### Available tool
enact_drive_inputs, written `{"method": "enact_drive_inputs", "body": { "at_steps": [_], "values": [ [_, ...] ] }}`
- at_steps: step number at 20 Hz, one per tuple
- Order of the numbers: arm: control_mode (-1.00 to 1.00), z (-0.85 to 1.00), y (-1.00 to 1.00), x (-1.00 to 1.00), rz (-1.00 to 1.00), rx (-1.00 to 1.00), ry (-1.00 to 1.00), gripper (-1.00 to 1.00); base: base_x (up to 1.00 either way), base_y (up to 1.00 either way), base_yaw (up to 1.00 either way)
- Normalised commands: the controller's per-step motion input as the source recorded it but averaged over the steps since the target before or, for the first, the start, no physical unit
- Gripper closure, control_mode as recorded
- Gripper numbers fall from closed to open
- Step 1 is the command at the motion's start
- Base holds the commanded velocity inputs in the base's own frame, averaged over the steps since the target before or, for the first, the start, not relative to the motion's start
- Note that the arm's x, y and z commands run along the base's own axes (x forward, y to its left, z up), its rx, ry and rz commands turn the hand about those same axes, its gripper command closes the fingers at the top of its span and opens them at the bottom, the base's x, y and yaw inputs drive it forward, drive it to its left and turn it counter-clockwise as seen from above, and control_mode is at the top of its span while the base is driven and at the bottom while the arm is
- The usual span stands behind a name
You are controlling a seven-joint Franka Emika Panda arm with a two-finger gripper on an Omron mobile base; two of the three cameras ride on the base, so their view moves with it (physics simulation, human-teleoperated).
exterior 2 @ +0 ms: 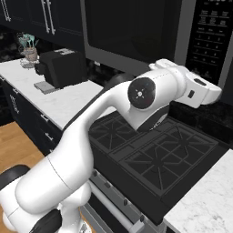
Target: Pick the broccoli from the sink and place it in the bowl. Then pick the bowl and place it in the microwave. Then close the microwave door and press the start button.
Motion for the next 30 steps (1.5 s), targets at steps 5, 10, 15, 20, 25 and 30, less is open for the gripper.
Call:
{"method": "enact_drive_inputs", "body": {
  "at_steps": [5,10,15,20,25,30],
  "values": [
    [-1.00,-0.03,-0.12,0.05,0.00,0.00,0.00,1.00,0.00,0.00,0.00],
    [-1.00,-0.08,-0.05,0.07,0.00,0.00,0.00,1.00,0.00,0.00,0.00],
    [-1.00,-0.08,-0.04,0.15,0.00,0.00,0.00,1.00,0.00,0.00,0.00],
    [-1.00,-0.01,-0.02,0.22,0.00,0.00,0.00,1.00,0.00,0.00,0.00],
    [-1.00,0.00,-0.08,0.13,0.00,0.00,0.00,1.00,0.00,0.00,0.00],
    [-1.00,0.00,-0.21,0.06,0.00,0.01,0.00,1.00,0.00,0.00,0.00]
  ]
}}
